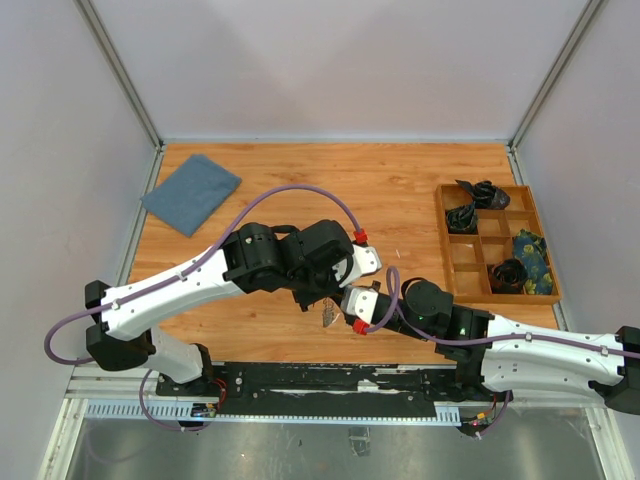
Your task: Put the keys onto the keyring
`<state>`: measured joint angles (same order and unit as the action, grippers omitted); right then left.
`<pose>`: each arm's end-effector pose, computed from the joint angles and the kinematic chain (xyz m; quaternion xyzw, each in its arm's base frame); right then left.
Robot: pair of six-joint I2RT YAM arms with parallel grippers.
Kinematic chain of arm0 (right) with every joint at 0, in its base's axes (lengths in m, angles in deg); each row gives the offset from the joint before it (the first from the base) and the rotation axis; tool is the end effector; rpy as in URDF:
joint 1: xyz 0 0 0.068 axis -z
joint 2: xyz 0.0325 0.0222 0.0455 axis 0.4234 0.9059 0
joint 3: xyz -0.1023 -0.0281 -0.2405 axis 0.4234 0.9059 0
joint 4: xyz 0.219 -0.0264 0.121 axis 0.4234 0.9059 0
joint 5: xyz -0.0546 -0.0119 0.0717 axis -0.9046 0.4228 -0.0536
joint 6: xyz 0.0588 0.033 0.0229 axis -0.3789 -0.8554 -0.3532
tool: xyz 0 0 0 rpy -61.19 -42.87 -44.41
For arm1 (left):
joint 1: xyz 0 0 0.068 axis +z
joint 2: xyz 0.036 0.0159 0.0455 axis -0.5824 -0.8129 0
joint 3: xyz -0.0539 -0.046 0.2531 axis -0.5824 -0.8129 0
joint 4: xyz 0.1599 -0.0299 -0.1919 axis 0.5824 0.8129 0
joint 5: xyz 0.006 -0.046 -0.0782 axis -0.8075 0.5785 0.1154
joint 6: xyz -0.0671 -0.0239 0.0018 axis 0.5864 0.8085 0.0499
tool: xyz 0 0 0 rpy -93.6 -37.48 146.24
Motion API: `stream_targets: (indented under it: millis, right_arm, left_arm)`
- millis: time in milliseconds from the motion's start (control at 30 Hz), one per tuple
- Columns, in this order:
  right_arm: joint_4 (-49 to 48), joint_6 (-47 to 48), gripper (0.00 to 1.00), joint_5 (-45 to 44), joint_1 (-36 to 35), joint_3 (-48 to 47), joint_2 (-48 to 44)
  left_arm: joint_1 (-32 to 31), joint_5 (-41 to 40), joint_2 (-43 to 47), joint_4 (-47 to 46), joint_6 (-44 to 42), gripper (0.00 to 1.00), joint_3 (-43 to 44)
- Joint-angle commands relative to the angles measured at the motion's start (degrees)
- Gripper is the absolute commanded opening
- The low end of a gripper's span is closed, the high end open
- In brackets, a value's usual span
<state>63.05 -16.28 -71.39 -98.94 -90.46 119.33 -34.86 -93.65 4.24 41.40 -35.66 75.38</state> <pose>0.0644 0.2150 0.3092 -0.5316 0.4554 0.2718 0.6604 0.0961 -0.2512 0.3624 0.5741 0.7704 -0.1014 0.2580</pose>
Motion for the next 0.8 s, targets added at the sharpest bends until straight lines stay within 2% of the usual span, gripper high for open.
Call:
stream_targets:
  millis: [0,133,233,500,767]
  right_arm:
    - [-0.47,-1.82,0.05,-2.44,-0.64,-1.22,-0.5]
    - [-1.18,-3.25,0.01,-3.12,-0.63,-0.87,-2.05]
    - [2.5,-4.55,0.01,-1.11,-0.51,-2.3,-2.68]
    - [0.77,-2.42,0.01,-0.51,-0.55,-1.21,-6.23]
    - [1.61,-0.47,0.01,0.94,-0.51,-1.51,-10.82]
  left_arm:
    - [-0.32,1.26,2.03,-2.44,-0.67,0.01,1.22]
    - [-0.3,1.25,2.66,-3.13,-0.73,0.01,1.0]
    - [-0.28,1.61,3.51,-4.15,-0.81,0.01,0.6]
    - [-0.34,4.56,9.29,-12.07,-1.72,0.24,-3.76]
    - [-0.31,5.03,19.44,-26.53,-2.22,0.31,-11.89]
